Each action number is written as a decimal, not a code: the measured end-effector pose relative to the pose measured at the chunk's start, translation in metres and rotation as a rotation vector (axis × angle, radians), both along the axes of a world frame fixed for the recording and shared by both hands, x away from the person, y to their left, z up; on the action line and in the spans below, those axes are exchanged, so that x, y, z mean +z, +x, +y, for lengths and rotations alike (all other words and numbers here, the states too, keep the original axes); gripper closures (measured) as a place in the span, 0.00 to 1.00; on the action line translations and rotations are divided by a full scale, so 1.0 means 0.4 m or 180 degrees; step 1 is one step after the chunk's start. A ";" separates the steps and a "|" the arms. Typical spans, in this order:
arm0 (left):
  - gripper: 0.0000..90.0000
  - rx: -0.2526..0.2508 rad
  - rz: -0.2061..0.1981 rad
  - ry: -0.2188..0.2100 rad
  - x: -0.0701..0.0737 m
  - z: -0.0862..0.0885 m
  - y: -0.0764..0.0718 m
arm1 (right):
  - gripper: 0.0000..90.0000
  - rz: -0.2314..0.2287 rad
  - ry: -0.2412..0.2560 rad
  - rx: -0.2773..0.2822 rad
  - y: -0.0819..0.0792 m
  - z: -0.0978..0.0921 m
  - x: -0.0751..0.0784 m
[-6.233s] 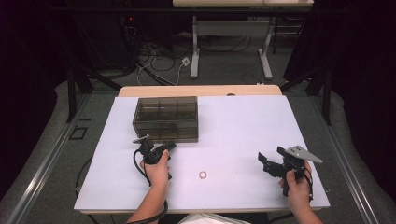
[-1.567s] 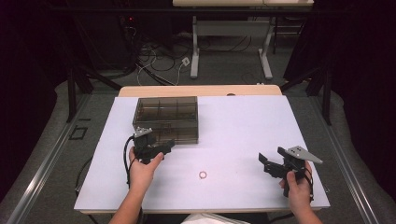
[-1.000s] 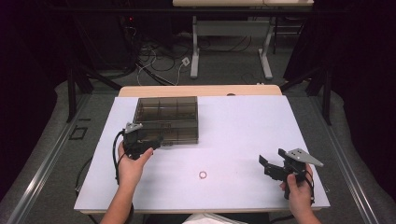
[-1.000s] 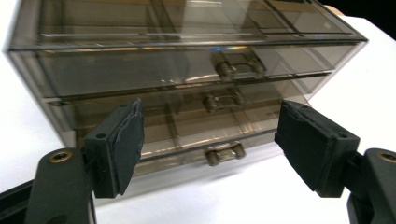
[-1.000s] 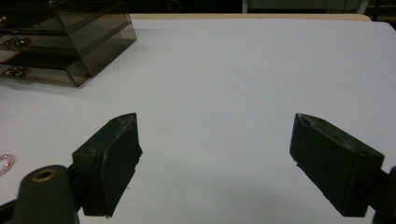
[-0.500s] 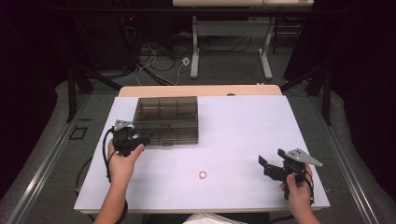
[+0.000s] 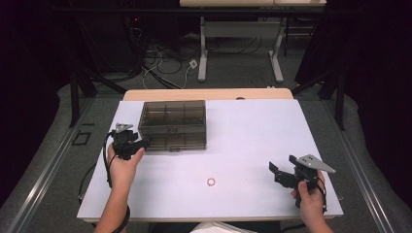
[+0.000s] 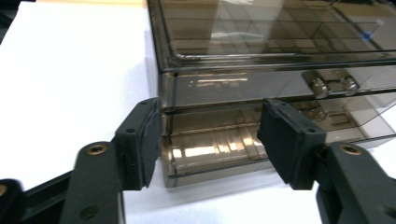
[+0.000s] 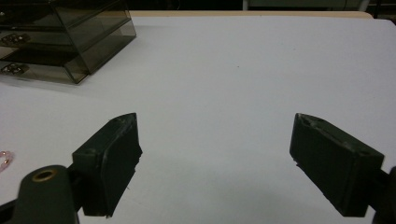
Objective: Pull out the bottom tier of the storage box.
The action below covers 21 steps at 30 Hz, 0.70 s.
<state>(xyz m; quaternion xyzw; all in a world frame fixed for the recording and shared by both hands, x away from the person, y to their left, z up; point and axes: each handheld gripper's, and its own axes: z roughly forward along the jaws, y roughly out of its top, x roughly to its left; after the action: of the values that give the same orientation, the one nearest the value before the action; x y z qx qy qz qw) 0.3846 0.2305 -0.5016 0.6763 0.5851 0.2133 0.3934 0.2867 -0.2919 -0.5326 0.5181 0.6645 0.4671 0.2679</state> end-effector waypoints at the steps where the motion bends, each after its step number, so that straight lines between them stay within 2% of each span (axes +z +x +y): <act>1: 0.47 0.0009 0.0013 0.0018 -0.001 0.002 0.001 | 0.17 -0.0035 -0.0002 0.0009 0.002 0.000 -0.001; 5: 0.54 0.0007 0.0087 0.0016 -0.005 0.006 0.007 | 0.17 0.0009 -0.0011 0.0009 0.001 -0.001 -0.001; 6: 0.55 0.0011 0.0098 0.0029 -0.005 0.007 0.008 | 0.17 0.0087 -0.0049 0.0027 -0.002 -0.002 0.002; 8: 0.57 0.0019 0.0111 0.0082 -0.006 0.005 0.009 | 0.17 -0.0011 -0.0013 0.0010 0.002 0.001 -0.003; 9: 0.58 0.0012 0.0138 0.0109 -0.005 0.005 0.010 | 0.17 0.0035 -0.0031 0.0012 0.001 0.001 -0.002; 14: 0.62 -0.0004 0.0226 0.0127 -0.007 0.008 0.018 | 0.17 0.0003 0.0009 0.0011 0.003 0.000 -0.005; 21: 0.69 0.0083 0.0394 0.0154 -0.027 0.011 0.030 | 0.17 0.0025 0.0005 0.0010 0.003 0.003 -0.007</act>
<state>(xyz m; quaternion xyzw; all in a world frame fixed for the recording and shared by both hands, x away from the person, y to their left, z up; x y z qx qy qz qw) 0.3966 0.2350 -0.5122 0.6899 0.6117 0.1902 0.3372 0.2878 -0.2907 -0.5354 0.5191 0.6661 0.4659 0.2642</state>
